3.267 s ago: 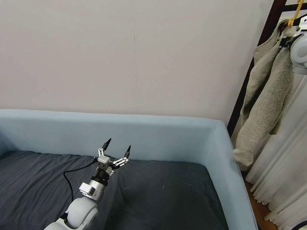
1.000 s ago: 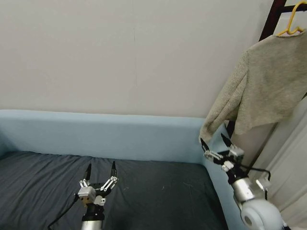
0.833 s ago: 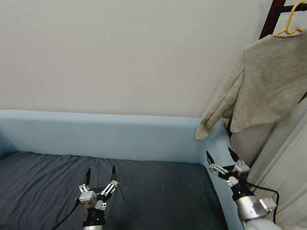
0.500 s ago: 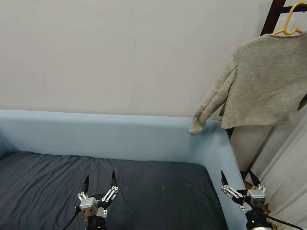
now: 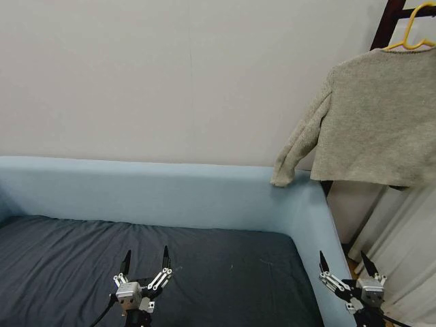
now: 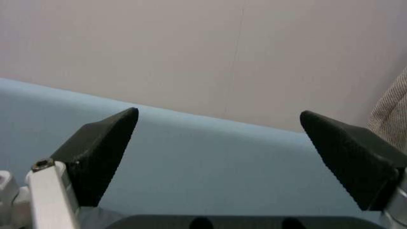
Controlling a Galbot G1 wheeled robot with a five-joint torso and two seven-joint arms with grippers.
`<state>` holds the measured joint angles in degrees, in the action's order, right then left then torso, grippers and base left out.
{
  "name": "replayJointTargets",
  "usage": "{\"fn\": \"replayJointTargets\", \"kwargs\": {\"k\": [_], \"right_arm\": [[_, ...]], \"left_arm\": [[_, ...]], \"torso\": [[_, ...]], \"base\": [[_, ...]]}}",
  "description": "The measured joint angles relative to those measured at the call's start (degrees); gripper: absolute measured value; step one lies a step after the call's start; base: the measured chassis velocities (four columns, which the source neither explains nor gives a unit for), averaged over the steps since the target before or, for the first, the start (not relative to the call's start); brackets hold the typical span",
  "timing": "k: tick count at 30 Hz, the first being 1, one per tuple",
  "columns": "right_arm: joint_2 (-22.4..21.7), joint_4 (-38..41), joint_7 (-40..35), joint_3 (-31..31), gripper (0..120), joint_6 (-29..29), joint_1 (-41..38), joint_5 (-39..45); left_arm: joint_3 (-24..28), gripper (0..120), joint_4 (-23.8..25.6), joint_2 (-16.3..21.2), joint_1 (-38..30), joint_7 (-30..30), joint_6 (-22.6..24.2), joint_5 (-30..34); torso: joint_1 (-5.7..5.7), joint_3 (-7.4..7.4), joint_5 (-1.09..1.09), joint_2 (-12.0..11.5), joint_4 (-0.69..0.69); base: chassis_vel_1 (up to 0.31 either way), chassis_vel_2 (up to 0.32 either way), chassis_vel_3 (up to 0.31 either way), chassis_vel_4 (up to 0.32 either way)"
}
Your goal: Pick up the clothes from the sofa and hang them on the clothes hanger.
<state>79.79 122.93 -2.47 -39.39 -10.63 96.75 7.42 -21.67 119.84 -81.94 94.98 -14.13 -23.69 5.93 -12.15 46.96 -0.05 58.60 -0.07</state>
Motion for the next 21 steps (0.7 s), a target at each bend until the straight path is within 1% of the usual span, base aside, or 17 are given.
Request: {"fn": "replayJointTargets", "kwargs": {"k": [21], "right_arm": [[-0.2, -0.2, 0.0, 0.2, 100, 0.1, -0.2, 0.2]], "left_arm": [[0.0, 100, -0.1, 0.1, -0.1, 0.1, 0.0, 0.1]], "torso": [[0.0, 0.0, 0.01, 0.0, 0.0]], "base": [[0.0, 0.0, 0.0, 0.0]]}}
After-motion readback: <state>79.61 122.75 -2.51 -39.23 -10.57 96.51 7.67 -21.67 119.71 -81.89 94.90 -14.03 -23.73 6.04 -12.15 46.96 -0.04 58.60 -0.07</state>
